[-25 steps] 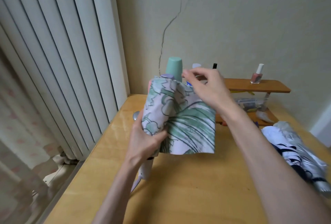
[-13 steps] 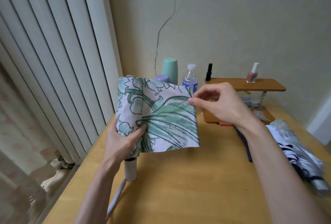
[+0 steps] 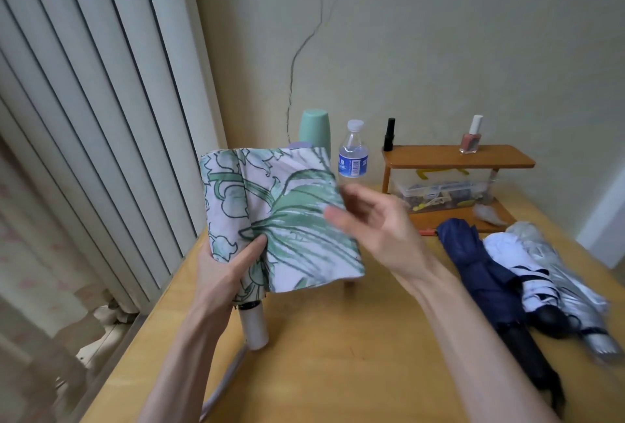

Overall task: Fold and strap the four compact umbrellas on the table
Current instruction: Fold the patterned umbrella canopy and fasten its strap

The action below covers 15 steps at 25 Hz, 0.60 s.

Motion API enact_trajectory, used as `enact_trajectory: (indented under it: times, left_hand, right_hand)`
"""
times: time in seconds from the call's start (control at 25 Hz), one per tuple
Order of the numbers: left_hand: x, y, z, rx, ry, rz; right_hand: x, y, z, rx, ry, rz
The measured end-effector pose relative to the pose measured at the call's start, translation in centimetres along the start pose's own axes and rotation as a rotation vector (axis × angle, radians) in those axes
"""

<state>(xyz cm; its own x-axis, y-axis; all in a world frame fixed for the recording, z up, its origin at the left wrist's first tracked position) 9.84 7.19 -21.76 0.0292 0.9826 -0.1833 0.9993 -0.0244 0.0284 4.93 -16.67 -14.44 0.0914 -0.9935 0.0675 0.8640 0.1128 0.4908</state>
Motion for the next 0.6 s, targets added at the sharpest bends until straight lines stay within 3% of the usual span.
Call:
enact_trajectory:
  times: [0.12,0.32,0.44,0.56,0.6]
  left_hand:
    - [0.0,0.1,0.1,0.002,-0.023,-0.005]
    - [-0.1,0.1,0.0,0.009,-0.011,-0.038]
    - [-1.0,0.0,-0.5,-0.003,0.028,-0.069]
    - [-2.2,0.0,-0.6,-0.002,0.017,-0.120]
    - [-2.7,-0.1,-0.8,0.000,0.006,-0.144]
  right_hand:
    - [-0.6,0.0,0.1,0.127,-0.083,-0.029]
    - [1.3,0.3,-1.7,0.017,-0.199,-0.302]
    - [2.3,-0.1,-2.9,-0.018,-0.469,-0.414]
    - [0.5,-1.4,-2.5,0.173,-0.656,-0.570]
    - [-1.0,-2.0,-2.4,0.252,-0.624,-0.516]
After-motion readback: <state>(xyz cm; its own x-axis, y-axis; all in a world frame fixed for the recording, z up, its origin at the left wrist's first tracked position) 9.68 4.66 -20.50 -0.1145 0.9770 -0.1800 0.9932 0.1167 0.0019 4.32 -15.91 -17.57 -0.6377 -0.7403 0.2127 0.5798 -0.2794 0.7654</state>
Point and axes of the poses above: each hand's wrist, its own y-axis towards the middle knuckle, its own x-axis out of the back of the hand, z = x × y, the point moved 2 cm from there along y, towards the middle knuckle, and after that the axes turned 9 degrees about x, right-handed, at the moved point
